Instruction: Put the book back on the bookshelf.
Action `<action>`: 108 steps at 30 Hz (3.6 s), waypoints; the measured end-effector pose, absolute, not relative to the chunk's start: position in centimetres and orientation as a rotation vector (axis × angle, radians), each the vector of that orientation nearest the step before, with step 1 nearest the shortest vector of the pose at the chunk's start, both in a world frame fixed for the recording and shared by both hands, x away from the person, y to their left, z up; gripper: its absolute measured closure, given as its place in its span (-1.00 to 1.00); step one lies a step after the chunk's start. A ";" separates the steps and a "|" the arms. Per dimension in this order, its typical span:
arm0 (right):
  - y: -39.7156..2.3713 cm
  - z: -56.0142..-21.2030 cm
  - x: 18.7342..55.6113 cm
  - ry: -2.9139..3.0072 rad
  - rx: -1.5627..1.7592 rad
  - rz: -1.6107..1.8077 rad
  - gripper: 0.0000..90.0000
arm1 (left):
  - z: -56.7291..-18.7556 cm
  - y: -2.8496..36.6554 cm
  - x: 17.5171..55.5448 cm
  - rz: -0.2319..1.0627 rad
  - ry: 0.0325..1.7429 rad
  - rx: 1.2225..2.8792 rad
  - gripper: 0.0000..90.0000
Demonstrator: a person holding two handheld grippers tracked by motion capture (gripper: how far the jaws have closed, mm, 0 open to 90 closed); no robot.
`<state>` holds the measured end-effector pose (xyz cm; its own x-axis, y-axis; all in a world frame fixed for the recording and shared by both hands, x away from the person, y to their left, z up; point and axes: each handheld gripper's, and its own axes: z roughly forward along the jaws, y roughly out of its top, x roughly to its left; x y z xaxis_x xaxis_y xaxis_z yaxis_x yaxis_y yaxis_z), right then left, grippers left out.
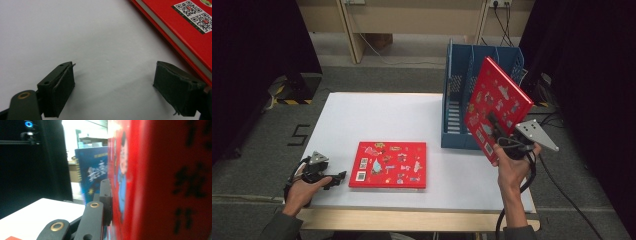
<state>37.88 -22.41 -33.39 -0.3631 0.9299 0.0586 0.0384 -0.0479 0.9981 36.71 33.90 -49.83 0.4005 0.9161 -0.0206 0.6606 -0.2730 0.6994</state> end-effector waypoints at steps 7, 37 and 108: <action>-22.5 -33.0 40.8 1.432 1.110 1.458 0.76 | -49.9 33.9 36.6 0.527 1.338 2.027 -0.66; -20.8 -34.9 51.1 1.344 1.271 1.332 0.76 | -50.0 33.9 36.5 0.536 1.339 2.015 -0.66; -17.4 -38.5 54.5 1.558 1.319 1.178 0.44 | -50.0 33.8 36.4 0.548 1.348 2.007 -0.65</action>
<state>54.47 -17.38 -38.51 -0.1730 0.9849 0.0110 0.2788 0.0383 0.9596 36.37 33.75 -49.98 0.3841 0.9232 -0.0146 0.6513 -0.2597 0.7130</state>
